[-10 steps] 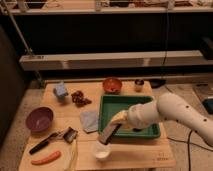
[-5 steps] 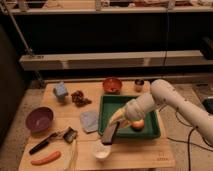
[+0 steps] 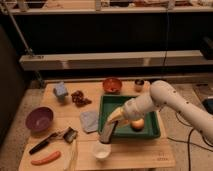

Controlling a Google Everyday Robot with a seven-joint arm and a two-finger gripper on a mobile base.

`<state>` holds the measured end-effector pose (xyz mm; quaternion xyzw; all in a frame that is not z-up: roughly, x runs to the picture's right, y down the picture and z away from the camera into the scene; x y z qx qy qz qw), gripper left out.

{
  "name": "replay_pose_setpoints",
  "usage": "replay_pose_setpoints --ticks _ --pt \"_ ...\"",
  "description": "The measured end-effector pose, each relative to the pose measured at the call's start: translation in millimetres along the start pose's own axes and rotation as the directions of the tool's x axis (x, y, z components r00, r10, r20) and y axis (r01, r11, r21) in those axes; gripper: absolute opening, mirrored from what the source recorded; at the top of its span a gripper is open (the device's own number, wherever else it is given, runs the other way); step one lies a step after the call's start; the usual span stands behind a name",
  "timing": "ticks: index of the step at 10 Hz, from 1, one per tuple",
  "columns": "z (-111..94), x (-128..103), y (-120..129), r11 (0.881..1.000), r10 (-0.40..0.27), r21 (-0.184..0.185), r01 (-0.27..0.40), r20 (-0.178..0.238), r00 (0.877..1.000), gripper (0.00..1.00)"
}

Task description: Place eraser in paper cup

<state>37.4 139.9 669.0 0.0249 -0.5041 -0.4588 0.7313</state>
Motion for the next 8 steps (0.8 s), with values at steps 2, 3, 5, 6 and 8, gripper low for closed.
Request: replay_pose_setpoints --ticks 2,3,5,6,8 --pt "-0.4 19.1 -8.3 0.982 -0.187 0.005 0.189 -0.148 0.971 0.0" --pt "0.3 29.8 -13.0 0.959 -0.276 0.018 0.283 -0.164 0.947 0.0" --pt "1.8 36.3 -12.5 0.905 -0.4 0.094 0.415 -0.148 0.905 0.0" --pt "1.3 35.8 -11.4 0.88 -0.437 0.134 0.455 -0.141 0.888 0.0" --pt "1.8 35.2 -10.2 0.854 -0.475 0.17 0.492 -0.134 0.87 0.0"
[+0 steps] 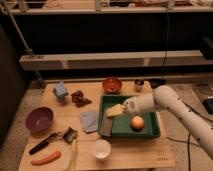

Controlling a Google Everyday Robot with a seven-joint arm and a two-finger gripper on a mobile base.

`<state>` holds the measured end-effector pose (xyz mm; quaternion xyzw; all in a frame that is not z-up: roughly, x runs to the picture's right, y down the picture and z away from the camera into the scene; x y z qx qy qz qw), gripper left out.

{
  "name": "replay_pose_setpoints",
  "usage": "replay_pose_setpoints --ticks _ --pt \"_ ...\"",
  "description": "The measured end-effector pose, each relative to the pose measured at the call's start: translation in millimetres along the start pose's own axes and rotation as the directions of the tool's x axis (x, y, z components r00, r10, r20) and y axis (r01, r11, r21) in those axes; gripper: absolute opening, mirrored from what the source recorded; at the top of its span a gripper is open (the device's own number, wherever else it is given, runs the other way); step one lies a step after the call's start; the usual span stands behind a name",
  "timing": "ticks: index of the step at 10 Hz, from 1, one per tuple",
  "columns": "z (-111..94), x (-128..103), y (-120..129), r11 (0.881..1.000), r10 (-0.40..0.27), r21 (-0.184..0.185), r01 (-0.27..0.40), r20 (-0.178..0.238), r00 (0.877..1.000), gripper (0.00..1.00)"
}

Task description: Place eraser in paper cup

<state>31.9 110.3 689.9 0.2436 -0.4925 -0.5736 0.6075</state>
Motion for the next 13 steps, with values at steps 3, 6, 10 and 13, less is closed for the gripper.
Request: replay_pose_setpoints --ticks 3,6,10,13 --pt "0.3 -0.2 -0.3 1.0 -0.004 0.005 0.004 0.001 1.0 0.0" --pt "6.3 -0.7 -16.2 0.998 -0.045 0.036 0.045 -0.004 0.999 0.0" --pt "19.4 -7.6 -42.8 0.982 -0.171 0.082 0.172 -0.017 0.985 0.0" --pt "17.1 -24.9 -50.3 0.964 -0.257 0.077 0.255 0.013 0.966 0.0"
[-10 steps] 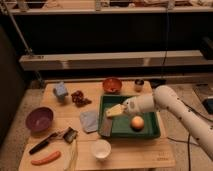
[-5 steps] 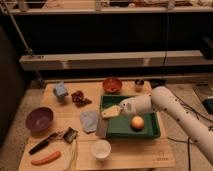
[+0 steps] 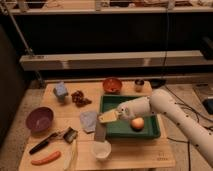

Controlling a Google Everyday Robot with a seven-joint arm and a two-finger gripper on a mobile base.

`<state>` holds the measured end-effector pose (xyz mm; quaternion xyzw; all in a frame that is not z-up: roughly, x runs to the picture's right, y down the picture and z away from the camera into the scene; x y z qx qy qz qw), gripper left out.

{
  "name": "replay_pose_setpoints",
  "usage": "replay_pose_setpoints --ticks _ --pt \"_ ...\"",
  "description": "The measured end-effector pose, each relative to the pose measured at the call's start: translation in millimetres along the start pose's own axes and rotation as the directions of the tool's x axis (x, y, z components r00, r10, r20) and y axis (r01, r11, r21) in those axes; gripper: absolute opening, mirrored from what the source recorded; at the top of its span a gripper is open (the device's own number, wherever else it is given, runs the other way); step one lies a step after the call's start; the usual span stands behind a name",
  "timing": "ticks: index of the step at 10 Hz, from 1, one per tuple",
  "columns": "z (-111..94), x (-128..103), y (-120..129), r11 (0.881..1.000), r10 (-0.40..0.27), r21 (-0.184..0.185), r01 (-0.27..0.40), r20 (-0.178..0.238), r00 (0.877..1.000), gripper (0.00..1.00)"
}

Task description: Place eraser in paper cup

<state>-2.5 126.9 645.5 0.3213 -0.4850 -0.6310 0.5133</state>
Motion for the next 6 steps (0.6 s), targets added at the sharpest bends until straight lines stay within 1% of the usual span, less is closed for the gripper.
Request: replay_pose_setpoints --ticks 1,2,3,4,6 --pt "-0.2 -4.2 -3.9 1.0 -0.023 0.007 0.023 0.014 1.0 0.0" --pt "-6.9 -12.9 -8.0 0.999 -0.042 0.014 0.042 0.02 0.999 0.0" --pt "-8.1 -17.8 -10.5 0.998 -0.052 0.026 0.052 0.021 0.998 0.0" --pt "-8.2 -24.2 -12.4 0.997 -0.063 0.036 0.062 0.021 0.998 0.0" --pt "-5.7 -34.7 -13.4 0.996 -0.082 0.043 0.08 0.029 0.996 0.0"
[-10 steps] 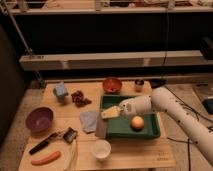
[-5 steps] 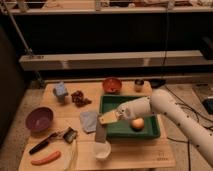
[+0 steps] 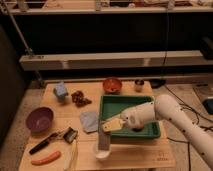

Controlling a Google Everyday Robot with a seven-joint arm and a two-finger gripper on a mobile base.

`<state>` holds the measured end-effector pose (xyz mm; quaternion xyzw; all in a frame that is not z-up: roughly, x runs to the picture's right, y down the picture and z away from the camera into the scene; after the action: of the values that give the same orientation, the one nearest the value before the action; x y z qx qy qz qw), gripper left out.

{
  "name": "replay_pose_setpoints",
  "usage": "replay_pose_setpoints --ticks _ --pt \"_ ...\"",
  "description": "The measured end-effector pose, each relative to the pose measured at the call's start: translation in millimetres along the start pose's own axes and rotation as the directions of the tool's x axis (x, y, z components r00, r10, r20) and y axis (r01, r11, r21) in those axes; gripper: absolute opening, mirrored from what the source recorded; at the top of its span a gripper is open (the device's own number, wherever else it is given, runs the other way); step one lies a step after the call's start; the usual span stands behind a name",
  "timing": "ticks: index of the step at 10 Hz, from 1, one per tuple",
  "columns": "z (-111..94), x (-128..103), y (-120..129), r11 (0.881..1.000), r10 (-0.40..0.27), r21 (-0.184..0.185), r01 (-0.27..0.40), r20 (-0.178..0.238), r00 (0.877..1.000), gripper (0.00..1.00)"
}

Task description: Place eraser in paper cup

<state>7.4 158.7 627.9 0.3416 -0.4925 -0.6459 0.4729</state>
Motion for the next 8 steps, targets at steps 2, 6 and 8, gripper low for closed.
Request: replay_pose_setpoints --ticks 2,6,8 --pt "3.0 -13.3 6.9 1.0 -0.008 -0.003 0.008 0.007 1.0 0.0" --pt "2.8 -24.1 19.0 1.0 -0.016 -0.003 0.016 0.001 1.0 0.0" --pt "3.0 -20.7 27.3 1.0 -0.015 0.002 0.015 -0.006 1.0 0.0"
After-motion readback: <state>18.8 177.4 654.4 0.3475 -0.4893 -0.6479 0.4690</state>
